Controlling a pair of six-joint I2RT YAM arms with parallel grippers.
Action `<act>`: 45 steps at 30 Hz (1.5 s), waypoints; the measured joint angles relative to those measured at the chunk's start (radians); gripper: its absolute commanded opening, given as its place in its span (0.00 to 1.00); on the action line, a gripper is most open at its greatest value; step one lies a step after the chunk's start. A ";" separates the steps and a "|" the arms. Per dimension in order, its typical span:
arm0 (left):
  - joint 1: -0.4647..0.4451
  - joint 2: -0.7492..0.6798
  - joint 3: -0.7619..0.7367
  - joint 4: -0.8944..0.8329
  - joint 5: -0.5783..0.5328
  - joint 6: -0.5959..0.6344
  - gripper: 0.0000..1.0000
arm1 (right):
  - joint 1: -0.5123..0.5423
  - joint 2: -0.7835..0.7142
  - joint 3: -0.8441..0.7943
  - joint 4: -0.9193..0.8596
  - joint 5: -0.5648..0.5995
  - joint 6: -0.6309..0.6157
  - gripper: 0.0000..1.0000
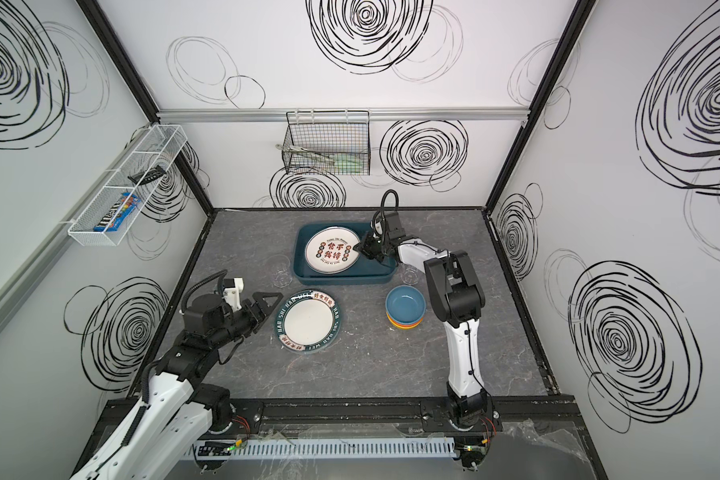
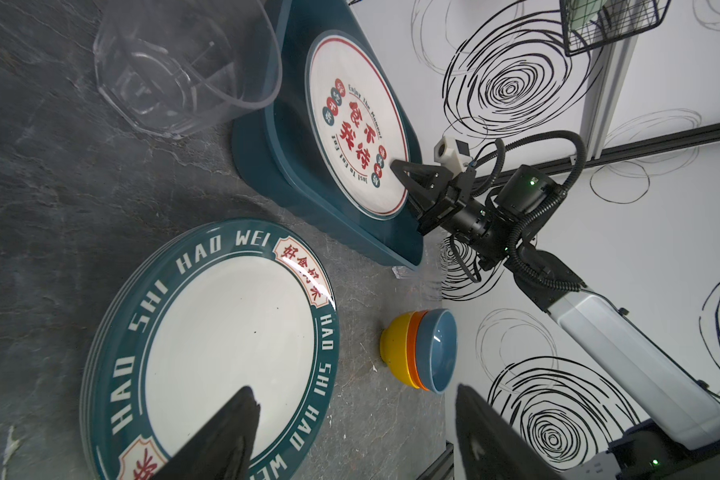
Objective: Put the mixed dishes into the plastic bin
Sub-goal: 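Carry the plate into the teal bin and lower it flat with the right gripper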
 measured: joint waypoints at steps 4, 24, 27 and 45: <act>0.000 0.000 -0.006 -0.004 0.000 0.000 0.78 | 0.008 0.037 0.038 -0.015 0.007 0.003 0.00; 0.000 -0.001 -0.024 -0.014 0.000 0.000 0.79 | 0.027 0.151 0.130 -0.029 0.027 0.018 0.06; 0.000 -0.001 -0.025 -0.014 0.000 0.000 0.79 | 0.027 0.154 0.131 -0.028 0.026 0.018 0.10; 0.000 -0.017 -0.027 -0.040 -0.005 0.008 0.79 | 0.027 0.145 0.130 -0.061 0.071 -0.008 0.35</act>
